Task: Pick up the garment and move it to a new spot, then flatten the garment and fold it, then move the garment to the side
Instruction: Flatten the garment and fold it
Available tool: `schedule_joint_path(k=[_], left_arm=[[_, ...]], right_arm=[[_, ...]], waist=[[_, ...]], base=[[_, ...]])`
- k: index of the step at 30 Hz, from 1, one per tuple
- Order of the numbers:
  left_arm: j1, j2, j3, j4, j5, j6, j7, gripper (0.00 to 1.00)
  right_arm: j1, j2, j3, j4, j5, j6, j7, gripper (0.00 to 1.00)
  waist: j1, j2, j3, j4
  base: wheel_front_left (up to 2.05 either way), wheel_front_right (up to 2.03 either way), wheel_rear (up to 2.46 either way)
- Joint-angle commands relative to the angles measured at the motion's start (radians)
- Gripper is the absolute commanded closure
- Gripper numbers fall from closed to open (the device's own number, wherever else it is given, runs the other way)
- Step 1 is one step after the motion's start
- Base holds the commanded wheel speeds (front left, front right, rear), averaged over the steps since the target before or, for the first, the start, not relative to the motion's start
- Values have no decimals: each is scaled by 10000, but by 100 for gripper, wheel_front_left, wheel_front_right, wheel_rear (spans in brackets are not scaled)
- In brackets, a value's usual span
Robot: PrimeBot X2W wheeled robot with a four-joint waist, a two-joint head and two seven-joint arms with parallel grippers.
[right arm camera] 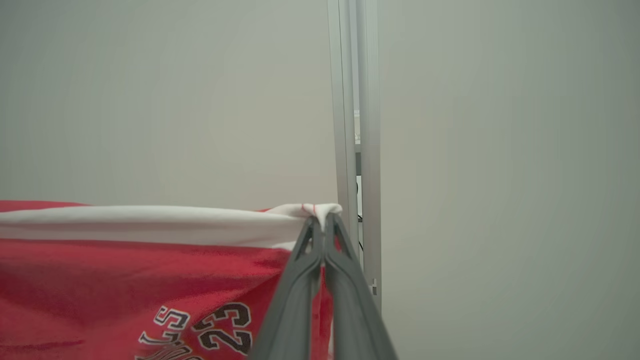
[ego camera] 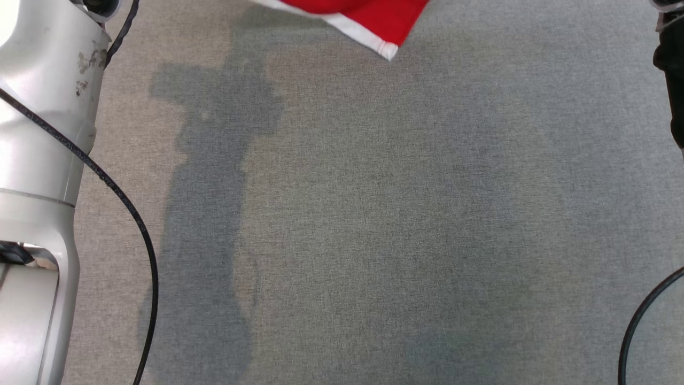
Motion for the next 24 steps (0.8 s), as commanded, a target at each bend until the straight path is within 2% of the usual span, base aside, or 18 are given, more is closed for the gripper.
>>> schedule_joint_path(k=[1, 6, 10, 15, 24], left_arm=[[-248, -23, -22, 419, 157, -56, -134, 100], [-572, -224, -127, 1240, 246, -270, -312, 100], [-20, -374, -177, 1294, 294, -435, -359, 100], [1202, -355, 92, 400, 541, -502, -357, 100], [5439, -720, 1065, -2691, 1482, -415, -361, 100]], right_arm=[[-260, 59, 53, 450, 75, -2, -121, 100], [-759, 188, 741, 1315, 179, -1, -210, 100], [-295, 82, 1315, 1410, 552, -2, -244, 100], [895, -125, 1607, 752, 1047, -1, -254, 100], [4902, -493, 1467, -1286, 1535, -1, -257, 100]], waist=[[0, 0, 65, -37], [0, 0, 478, -66], [0, 0, 717, 0], [0, 0, 833, 61], [0, 0, 678, 230]], base=[[0, 0, 0], [0, 0, 0], [0, 0, 0], [0, 0, 0], [0, 0, 0]])
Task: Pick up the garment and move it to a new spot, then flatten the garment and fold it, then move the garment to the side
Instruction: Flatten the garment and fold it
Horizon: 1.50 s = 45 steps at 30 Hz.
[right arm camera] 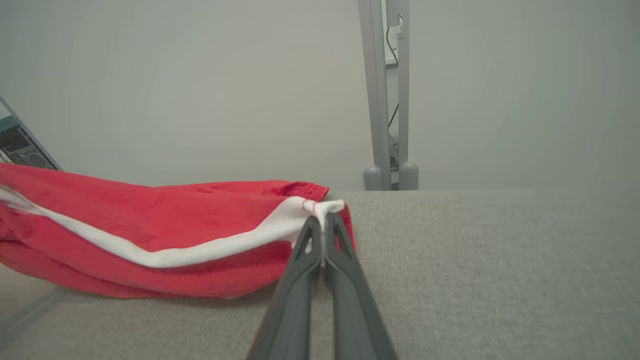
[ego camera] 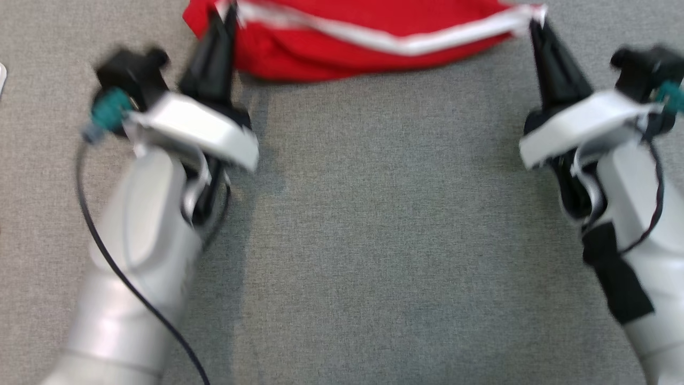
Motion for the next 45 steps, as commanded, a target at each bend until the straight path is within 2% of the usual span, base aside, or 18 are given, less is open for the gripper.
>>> schedule_joint_path(k=[1, 7, 12, 15, 22, 27, 28, 34, 40, 45], left_arm=[[465, -9, -38, -207, 198, 4, -38, 100], [2921, 113, -235, -1585, 749, -78, -40, 100], [4524, 344, -460, -2342, 543, -100, 27, 100], [5318, 370, -610, -2664, -28, -118, 768, 100], [6896, 1184, -737, -4550, -728, -60, 2318, 100], [8048, 1785, -472, -6288, -1105, 460, 3444, 100], [8738, 2065, -303, -7337, -1268, 897, 4058, 100], [9871, 2548, -29, -9124, -1431, 1629, 4989, 100], [10557, 3013, 215, -10401, -1355, 2131, 5671, 100], [10502, 3101, 248, -10748, -1496, 2230, 5954, 100]], right_arm=[[408, -28, -99, -221, 53, 1, -75, 100], [2892, 124, -404, -1712, 22, 1, -67, 100], [4775, 103, -666, -2813, -125, 1, -66, 100], [5821, 28, -832, -3591, -286, 1, -66, 100], [8049, 56, -1486, -5537, -711, 1, 194, 100], [9489, 319, -2239, -7025, -1127, 1, 879, 100], [10299, 559, -2579, -7869, -1330, 1, 1537, 100], [11551, 758, -3163, -9469, -1530, 1, 2878, 100], [12146, 808, -3616, -10829, -1734, -1, 3987, 100], [11769, 963, -3987, -11514, -1869, -1, 4330, 100]], waist=[[0, 0, -151, -5], [0, 0, -680, -125], [0, 0, -1186, -149], [0, 0, -1454, -117], [0, 0, -1986, -166], [0, 0, -2280, -228], [0, 0, -2425, -254], [0, 0, -2636, -288], [0, 0, -2675, -280], [0, 0, -2582, -159]], base=[[0, 0, 0], [0, 0, 0], [0, 0, 0], [0, 0, 0], [0, 0, 0], [0, 0, 0], [0, 0, 0], [0, 0, 0], [0, 0, 0], [0, 0, 0]])
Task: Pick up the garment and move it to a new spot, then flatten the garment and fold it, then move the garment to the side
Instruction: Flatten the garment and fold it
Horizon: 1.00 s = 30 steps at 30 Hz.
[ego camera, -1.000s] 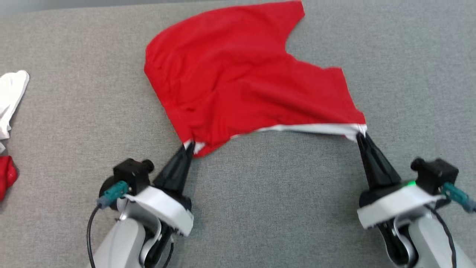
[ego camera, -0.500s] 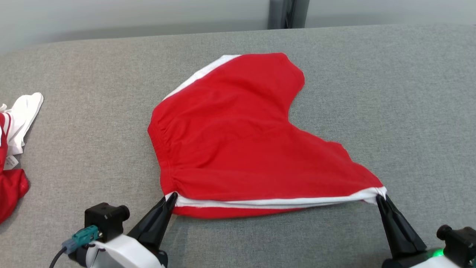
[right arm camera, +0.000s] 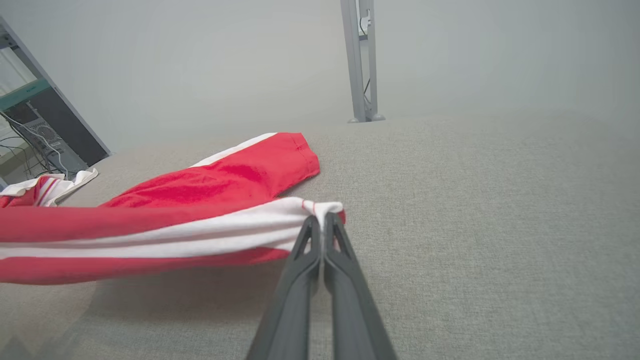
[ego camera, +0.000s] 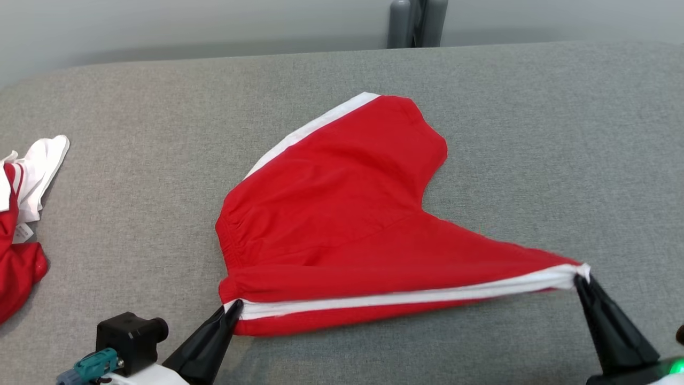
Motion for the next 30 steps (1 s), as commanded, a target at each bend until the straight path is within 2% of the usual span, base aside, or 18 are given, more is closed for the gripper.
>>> schedule_joint_path(k=[1, 6, 12, 21, 30], left_arm=[[-209, 67, 70, -45, -48, 37, 15, 100], [-937, -14, 183, 59, -4, 22, 13, 100], [-2402, -164, 74, 600, -39, -372, -63, 100], [-4455, -887, -3, 2216, -415, -911, -639, 100], [-6123, -1704, -367, 4344, -474, -1609, -1616, 100]], right_arm=[[-354, -8, -146, -120, -97, -2, 65, 100], [-2041, -347, -196, 274, -12, -2, 10, 100], [-4838, -1253, 375, 1836, 329, -2, 255, 100], [-9066, -2636, 2435, 5286, 969, -1, 137, 100], [-12254, -3328, 4776, 8548, 1552, -2, -721, 100]], waist=[[0, -1, 114, 52], [0, -1, 620, 156], [0, -1, 1535, 617], [0, -1, 2730, 1503], [0, -1, 3466, 2363]], base=[[0, 0, 0], [0, 0, 0], [0, 0, 0], [0, 0, 0], [0, 0, 0]])
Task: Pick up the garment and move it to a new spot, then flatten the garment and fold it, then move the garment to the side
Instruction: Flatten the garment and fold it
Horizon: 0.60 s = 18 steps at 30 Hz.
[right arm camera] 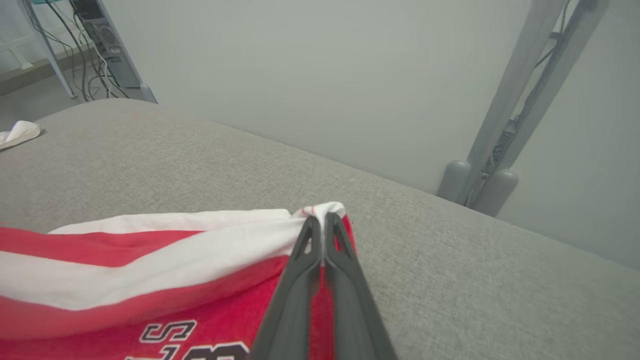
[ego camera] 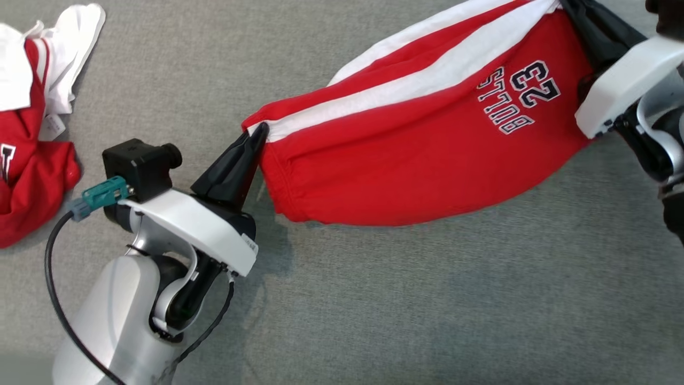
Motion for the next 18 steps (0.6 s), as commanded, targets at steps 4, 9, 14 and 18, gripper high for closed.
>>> schedule_joint_path(k=[4, 9, 14, 18], left_arm=[[-574, -140, -125, 744, 89, -254, -415, 100], [-854, -287, -124, 1373, 122, -329, -875, 100], [-846, -378, -92, 1772, 0, -347, -1107, 94], [-571, -485, 32, 1923, -55, -222, -1458, 0]], right_arm=[[-886, -231, 728, 1078, 337, -2, -532, 100], [-1570, -256, 1537, 2084, 761, -2, -1140, 100], [-1938, -197, 2222, 2717, 1278, -3, -1727, 73], [-1748, -175, 2511, 3054, 1687, -3, -2350, 0]], waist=[[0, 0, 375, 421], [0, 0, 406, 478], [0, 0, 340, 439], [0, 0, 80, 323]], base=[[0, 0, 0], [0, 0, 0], [0, 0, 0], [0, 0, 0]])
